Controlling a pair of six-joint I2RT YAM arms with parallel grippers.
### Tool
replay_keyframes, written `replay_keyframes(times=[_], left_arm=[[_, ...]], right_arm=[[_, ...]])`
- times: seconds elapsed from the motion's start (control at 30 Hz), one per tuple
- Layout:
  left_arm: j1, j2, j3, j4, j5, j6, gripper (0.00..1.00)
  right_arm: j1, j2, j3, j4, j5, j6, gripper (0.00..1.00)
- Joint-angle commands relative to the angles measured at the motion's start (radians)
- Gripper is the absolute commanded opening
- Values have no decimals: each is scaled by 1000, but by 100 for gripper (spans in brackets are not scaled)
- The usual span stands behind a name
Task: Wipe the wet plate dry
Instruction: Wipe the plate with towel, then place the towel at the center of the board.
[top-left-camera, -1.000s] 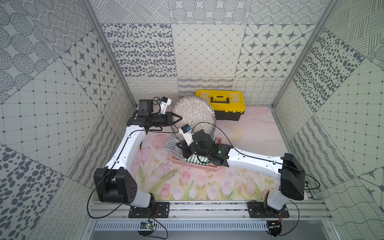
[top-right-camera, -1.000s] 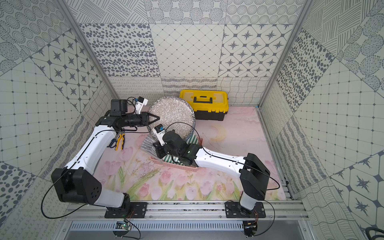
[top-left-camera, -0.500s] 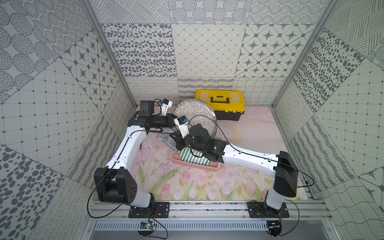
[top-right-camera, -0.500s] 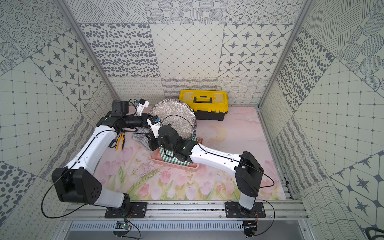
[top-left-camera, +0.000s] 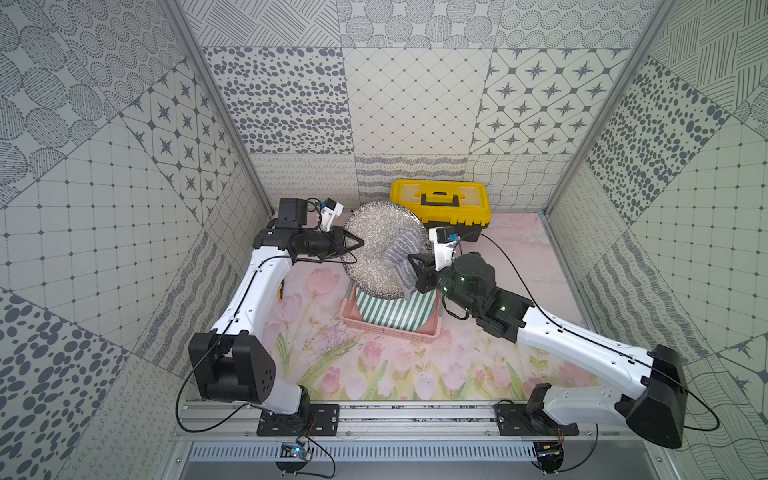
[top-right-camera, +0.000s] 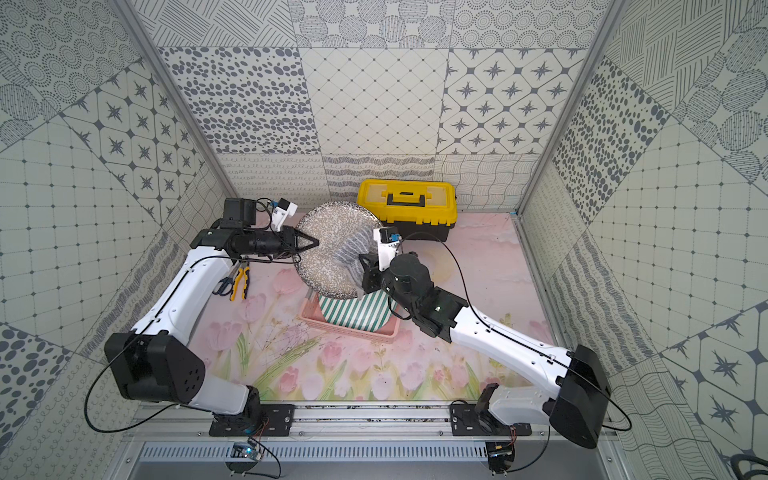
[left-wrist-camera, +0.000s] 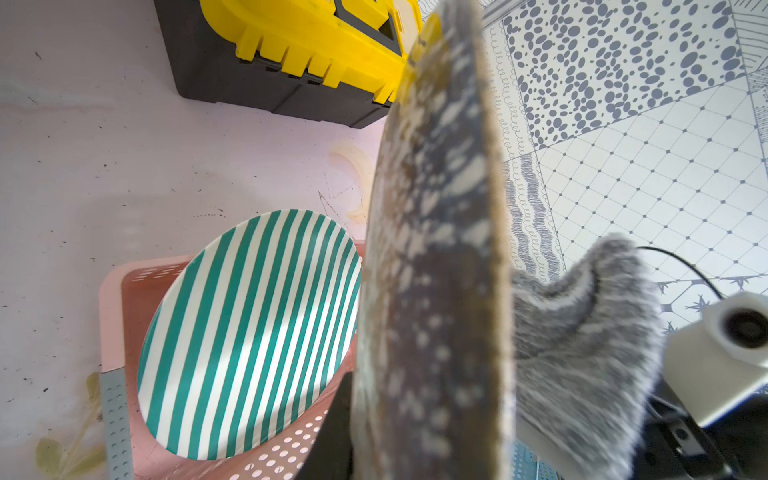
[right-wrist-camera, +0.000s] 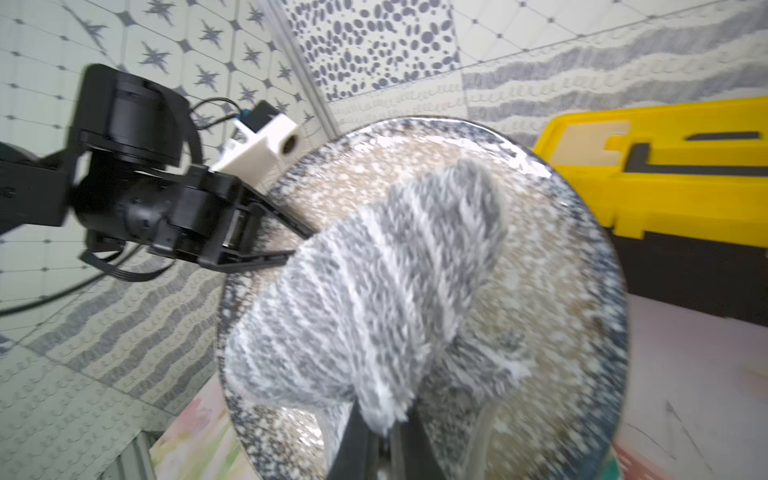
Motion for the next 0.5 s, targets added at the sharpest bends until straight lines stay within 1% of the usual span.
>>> replay_keyframes(times=[0.0, 0.13, 0.23, 0.33, 0.47], left_arm=[[9, -9, 38, 145, 220, -5, 0], [9, -18, 23, 138, 231, 13, 0], [10, -24, 11, 127, 231, 30, 0], [11, -29, 1, 119, 233, 40, 0], [9, -39, -15, 120, 230, 42, 0]], right_arm=[[-47, -58, -83, -158, 150, 143, 0], [-171, -161, -203, -328, 179, 332, 0], [-226, -197, -260, -397, 183, 395, 0], [-262, -174, -297, -436, 166, 428, 0], [-278, -81, -340, -447, 142, 502, 0]])
